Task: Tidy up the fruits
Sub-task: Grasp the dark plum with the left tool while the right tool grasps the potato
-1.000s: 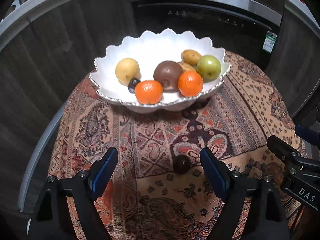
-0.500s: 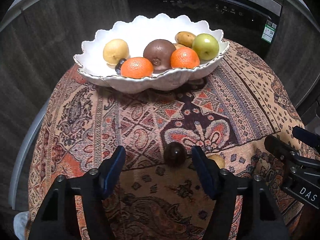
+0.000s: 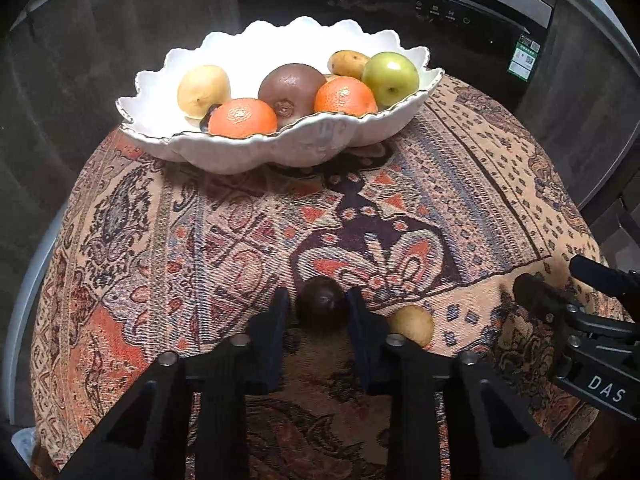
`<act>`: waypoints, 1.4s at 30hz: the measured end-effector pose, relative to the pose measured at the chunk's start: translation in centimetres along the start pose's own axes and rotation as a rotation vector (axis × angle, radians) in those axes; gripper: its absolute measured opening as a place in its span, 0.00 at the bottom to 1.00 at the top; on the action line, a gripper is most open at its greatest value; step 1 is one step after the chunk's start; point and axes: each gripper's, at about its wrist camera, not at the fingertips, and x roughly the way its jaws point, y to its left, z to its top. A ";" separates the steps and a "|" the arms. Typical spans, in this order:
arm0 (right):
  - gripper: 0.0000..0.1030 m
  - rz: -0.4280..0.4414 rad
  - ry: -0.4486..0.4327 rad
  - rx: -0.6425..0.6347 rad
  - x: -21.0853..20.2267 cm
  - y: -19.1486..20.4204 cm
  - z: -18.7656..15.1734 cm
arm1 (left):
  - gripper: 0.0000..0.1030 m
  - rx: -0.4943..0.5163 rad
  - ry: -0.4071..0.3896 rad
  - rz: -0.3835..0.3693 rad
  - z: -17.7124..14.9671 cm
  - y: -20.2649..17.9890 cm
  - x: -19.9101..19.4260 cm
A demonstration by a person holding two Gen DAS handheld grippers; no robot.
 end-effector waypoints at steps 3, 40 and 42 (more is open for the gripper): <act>0.79 0.002 0.000 0.006 0.0 -0.1 0.0 | 0.25 0.006 0.004 0.003 0.0 0.0 -0.1; 0.62 0.052 -0.035 -0.228 -0.1 11.3 -0.4 | 0.25 -0.180 -0.056 0.080 -2.7 11.1 -5.0; 0.53 0.053 -0.015 -0.231 0.4 11.6 -0.5 | 0.25 -0.187 -0.057 0.082 -2.7 11.4 -5.0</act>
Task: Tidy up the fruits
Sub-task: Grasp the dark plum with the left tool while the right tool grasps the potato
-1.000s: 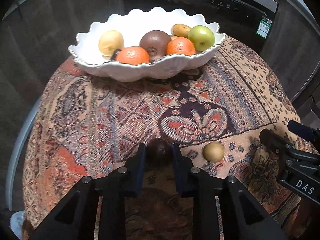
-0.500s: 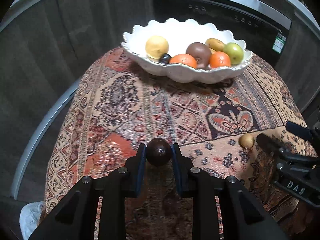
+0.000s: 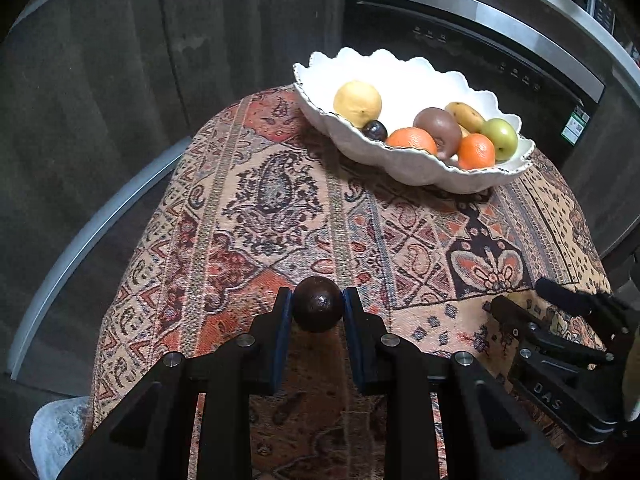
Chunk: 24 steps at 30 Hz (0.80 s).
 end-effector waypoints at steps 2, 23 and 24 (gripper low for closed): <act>0.44 0.002 0.014 -0.003 0.4 0.1 0.0 | 0.25 -0.003 0.000 -0.004 0.1 0.2 0.1; 0.23 0.033 -0.038 -0.003 -2.5 -0.7 2.0 | 0.25 -0.002 -0.030 -0.054 1.8 -1.3 -1.4; 0.23 0.035 -0.047 0.001 -2.8 -1.0 2.3 | 0.25 -0.001 -0.034 -0.059 2.1 -1.5 -1.6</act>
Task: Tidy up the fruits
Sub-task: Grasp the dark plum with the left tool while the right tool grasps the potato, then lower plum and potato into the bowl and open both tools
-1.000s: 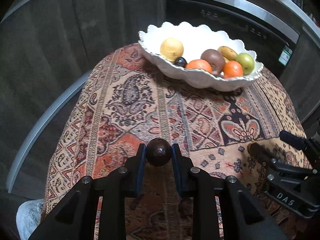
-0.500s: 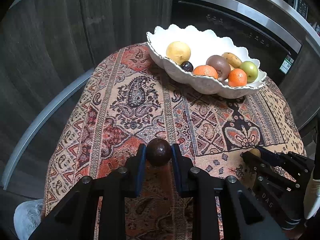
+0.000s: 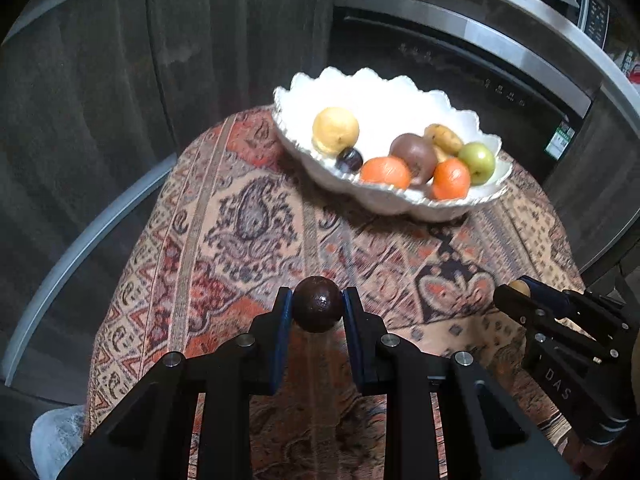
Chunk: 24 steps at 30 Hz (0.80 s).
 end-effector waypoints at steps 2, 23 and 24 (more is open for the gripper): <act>0.23 0.005 -0.015 0.009 -0.6 -0.6 0.7 | 0.25 0.005 -0.006 -0.010 0.6 -0.4 -0.3; 0.23 0.008 -0.134 -0.020 -2.0 -3.0 10.3 | 0.25 0.062 -0.081 0.000 10.5 -2.8 0.2; 0.23 0.009 -0.135 -0.019 -1.8 -3.0 10.6 | 0.25 0.063 -0.080 -0.001 11.0 -2.8 0.4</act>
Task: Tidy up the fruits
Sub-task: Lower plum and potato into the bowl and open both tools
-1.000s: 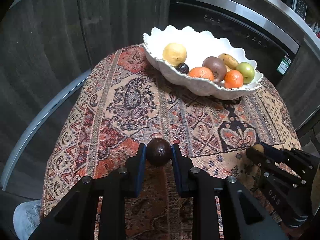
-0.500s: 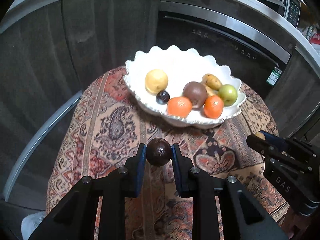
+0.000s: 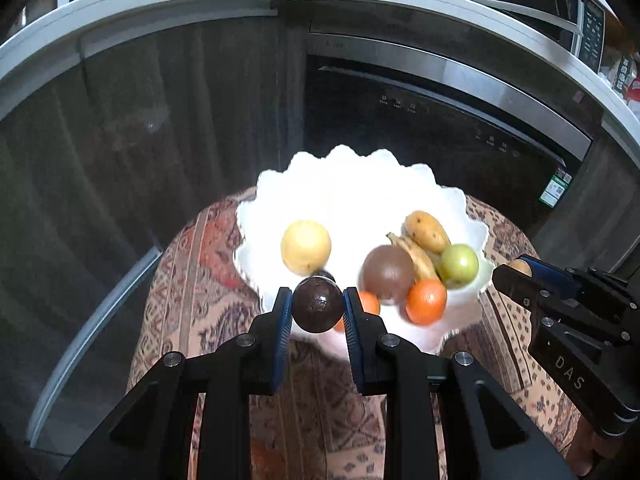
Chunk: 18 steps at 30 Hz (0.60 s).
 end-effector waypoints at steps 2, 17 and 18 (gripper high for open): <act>0.23 0.003 -0.002 0.006 0.4 -0.2 0.6 | 0.25 0.005 0.002 0.001 0.7 -0.1 0.5; 0.23 0.035 0.034 0.018 5.7 -0.4 4.0 | 0.25 0.000 0.070 0.001 2.9 1.0 6.3; 0.23 0.039 0.038 0.015 6.1 -0.2 4.1 | 0.25 -0.002 0.076 -0.001 2.9 1.1 6.5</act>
